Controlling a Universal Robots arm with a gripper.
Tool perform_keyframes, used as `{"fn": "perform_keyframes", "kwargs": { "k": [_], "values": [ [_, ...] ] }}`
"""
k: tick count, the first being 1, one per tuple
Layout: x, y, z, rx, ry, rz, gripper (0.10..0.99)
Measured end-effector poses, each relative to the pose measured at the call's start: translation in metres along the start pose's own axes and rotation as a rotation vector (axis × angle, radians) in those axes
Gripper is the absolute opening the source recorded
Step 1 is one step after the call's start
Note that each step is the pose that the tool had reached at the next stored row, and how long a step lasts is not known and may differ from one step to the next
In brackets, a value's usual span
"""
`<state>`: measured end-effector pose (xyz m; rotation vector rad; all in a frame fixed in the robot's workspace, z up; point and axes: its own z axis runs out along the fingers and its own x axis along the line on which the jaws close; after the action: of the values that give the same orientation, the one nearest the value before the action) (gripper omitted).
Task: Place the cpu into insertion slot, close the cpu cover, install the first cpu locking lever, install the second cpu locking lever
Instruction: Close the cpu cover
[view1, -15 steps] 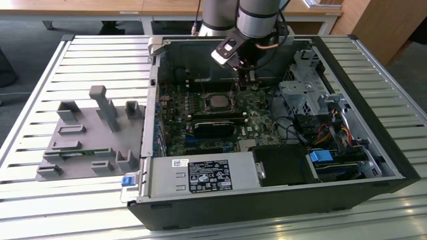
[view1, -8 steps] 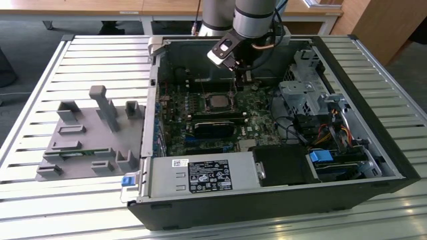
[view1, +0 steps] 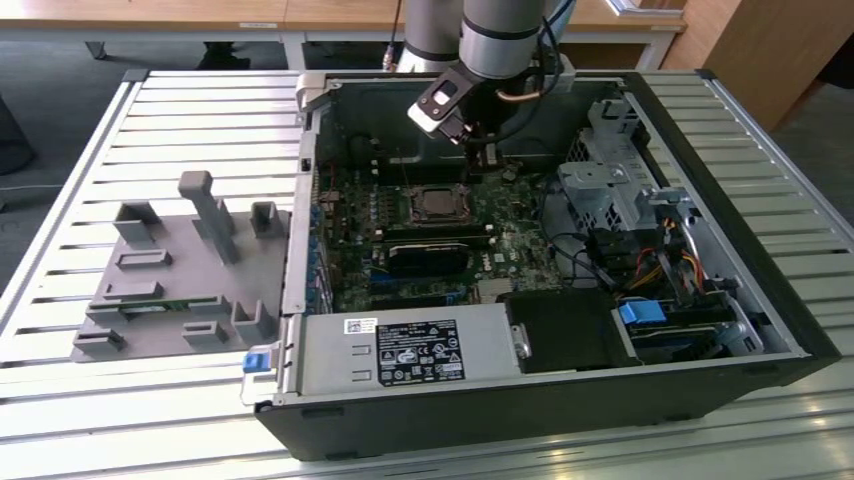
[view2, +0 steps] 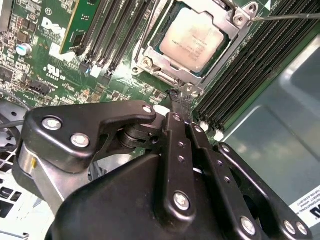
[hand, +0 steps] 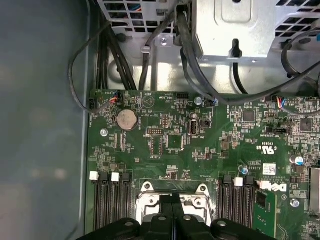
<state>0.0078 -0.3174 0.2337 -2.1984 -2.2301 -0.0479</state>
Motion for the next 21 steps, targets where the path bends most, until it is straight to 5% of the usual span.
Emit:
{"fn": "perform_keyframes", "kwargs": {
  "k": [8,21],
  "values": [
    [0.0001,-0.0073,0.0023,0.0,-0.0002,0.0,0.106],
    [0.0005,-0.0342,0.0022,0.0,-0.0001,0.0,0.106]
  ]
}}
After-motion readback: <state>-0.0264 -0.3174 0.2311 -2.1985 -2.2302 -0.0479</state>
